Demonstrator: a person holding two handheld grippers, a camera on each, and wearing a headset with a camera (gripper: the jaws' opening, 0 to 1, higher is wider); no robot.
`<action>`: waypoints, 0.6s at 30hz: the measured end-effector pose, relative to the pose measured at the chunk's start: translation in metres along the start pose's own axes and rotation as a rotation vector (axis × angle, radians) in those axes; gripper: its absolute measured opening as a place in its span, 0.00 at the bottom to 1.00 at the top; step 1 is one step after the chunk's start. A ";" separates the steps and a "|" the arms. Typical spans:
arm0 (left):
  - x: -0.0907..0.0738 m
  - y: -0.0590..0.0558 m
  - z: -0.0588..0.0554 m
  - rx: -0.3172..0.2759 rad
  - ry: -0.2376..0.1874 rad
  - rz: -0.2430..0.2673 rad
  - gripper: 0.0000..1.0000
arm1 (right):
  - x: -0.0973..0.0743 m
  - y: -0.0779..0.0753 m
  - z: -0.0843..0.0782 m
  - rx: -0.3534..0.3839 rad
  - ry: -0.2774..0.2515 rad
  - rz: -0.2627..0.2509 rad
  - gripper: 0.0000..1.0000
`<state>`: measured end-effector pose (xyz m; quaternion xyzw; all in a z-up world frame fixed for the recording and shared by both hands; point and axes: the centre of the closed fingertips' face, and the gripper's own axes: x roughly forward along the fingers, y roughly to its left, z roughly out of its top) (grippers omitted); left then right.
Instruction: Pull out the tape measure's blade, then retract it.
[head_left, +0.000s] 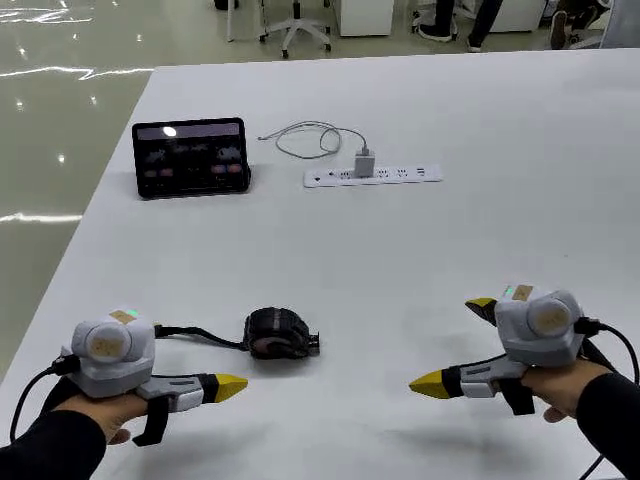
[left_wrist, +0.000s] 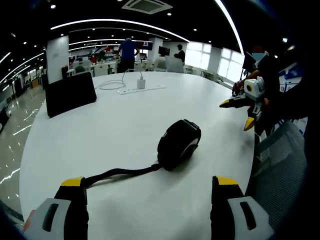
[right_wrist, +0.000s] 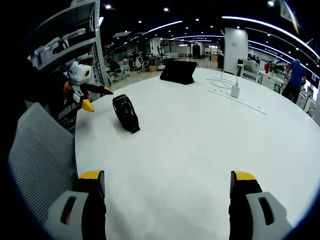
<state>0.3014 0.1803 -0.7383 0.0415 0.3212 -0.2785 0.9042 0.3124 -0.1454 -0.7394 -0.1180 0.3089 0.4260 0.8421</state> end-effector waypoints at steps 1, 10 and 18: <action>-0.003 -0.001 0.000 -0.001 -0.008 -0.010 1.00 | -0.003 0.000 -0.001 0.000 -0.001 -0.002 1.00; -0.033 -0.006 -0.003 -0.001 -0.007 -0.040 1.00 | -0.045 -0.013 -0.023 -0.028 0.017 -0.036 1.00; -0.048 -0.007 -0.007 0.007 -0.014 -0.046 1.00 | -0.081 -0.024 -0.033 -0.030 -0.020 -0.040 1.00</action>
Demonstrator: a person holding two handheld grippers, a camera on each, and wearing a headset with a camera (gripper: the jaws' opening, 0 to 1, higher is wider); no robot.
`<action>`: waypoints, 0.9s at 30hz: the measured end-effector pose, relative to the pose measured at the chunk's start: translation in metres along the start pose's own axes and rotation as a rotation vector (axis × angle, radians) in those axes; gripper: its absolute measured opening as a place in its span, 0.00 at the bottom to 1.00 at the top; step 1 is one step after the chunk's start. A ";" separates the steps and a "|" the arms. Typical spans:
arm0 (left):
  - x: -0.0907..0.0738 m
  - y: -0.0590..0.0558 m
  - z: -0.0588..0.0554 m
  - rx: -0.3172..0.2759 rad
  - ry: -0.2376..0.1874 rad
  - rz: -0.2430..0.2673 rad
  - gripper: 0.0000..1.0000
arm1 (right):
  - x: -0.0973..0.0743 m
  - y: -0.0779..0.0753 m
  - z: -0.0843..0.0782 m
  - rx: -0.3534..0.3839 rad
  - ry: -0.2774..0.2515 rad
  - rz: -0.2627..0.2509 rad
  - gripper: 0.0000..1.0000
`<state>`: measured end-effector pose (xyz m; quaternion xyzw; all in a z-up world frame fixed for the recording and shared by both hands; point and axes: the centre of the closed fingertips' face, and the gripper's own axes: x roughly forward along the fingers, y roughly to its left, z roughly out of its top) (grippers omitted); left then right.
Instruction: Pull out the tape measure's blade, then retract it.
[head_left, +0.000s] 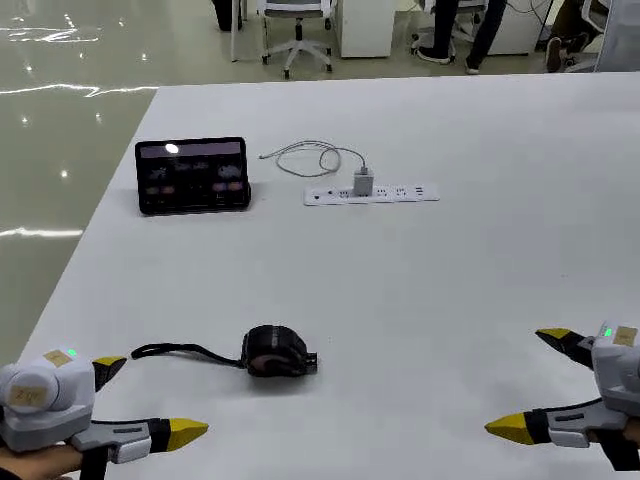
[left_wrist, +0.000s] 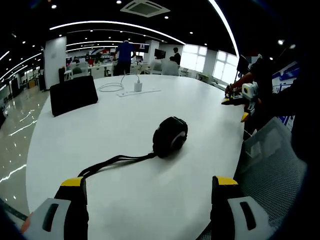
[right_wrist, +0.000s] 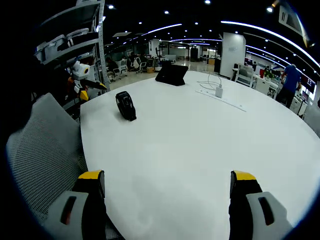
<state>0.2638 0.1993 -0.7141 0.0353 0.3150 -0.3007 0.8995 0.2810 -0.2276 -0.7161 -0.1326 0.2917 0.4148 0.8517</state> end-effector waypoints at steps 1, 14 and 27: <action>-0.001 -0.001 0.001 0.009 0.000 0.000 1.00 | -0.003 -0.002 -0.002 0.003 0.000 -0.005 1.00; -0.008 0.006 0.012 0.016 -0.006 0.016 1.00 | -0.036 -0.013 -0.010 0.016 0.008 -0.066 1.00; -0.009 0.004 0.008 -0.023 -0.007 -0.002 1.00 | -0.038 -0.011 -0.011 0.010 0.018 -0.066 1.00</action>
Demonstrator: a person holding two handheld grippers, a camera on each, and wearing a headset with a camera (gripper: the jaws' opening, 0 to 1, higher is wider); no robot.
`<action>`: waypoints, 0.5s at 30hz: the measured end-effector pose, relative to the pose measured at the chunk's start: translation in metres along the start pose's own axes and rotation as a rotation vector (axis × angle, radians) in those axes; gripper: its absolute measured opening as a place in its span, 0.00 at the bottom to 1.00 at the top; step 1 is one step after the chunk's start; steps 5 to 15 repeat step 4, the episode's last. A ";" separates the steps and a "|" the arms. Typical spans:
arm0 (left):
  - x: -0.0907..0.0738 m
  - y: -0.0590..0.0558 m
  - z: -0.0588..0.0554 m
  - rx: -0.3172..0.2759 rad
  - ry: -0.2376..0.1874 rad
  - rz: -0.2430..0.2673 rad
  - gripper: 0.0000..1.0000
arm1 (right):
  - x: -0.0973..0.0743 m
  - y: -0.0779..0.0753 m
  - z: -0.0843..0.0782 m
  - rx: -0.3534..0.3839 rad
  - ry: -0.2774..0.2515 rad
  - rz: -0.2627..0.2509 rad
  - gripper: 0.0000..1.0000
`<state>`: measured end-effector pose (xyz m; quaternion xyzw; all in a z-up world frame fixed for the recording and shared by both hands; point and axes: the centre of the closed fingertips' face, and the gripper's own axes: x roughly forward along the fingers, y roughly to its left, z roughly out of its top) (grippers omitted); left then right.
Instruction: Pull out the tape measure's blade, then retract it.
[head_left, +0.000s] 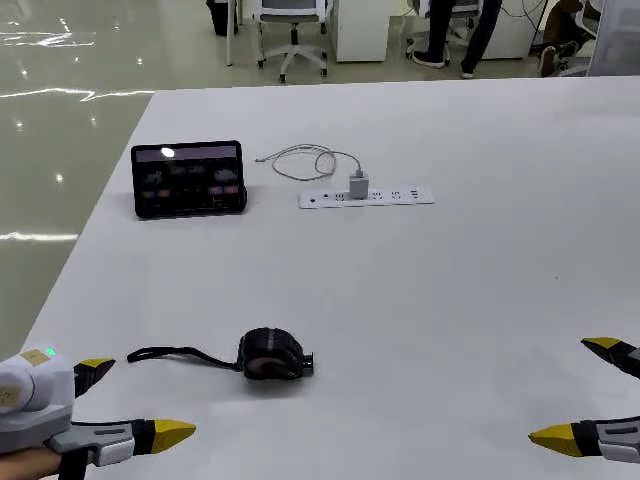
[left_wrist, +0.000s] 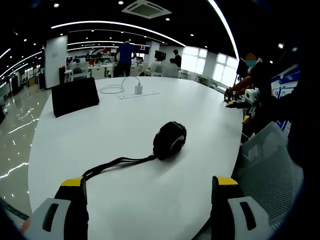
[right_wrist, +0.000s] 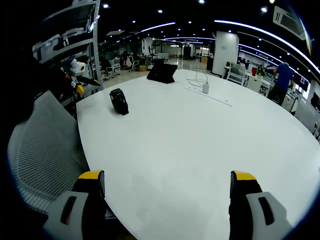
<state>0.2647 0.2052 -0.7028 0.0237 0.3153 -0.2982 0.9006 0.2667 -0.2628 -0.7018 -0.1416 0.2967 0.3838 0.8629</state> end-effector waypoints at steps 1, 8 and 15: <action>0.000 0.000 0.001 -0.001 -0.003 -0.002 1.00 | 0.000 0.000 0.000 -0.002 0.001 -0.003 1.00; 0.000 0.001 0.002 -0.002 -0.003 -0.002 1.00 | 0.001 0.000 -0.001 -0.002 0.003 0.002 1.00; 0.000 0.001 0.002 -0.002 -0.003 -0.002 1.00 | 0.001 0.000 -0.001 -0.002 0.003 0.002 1.00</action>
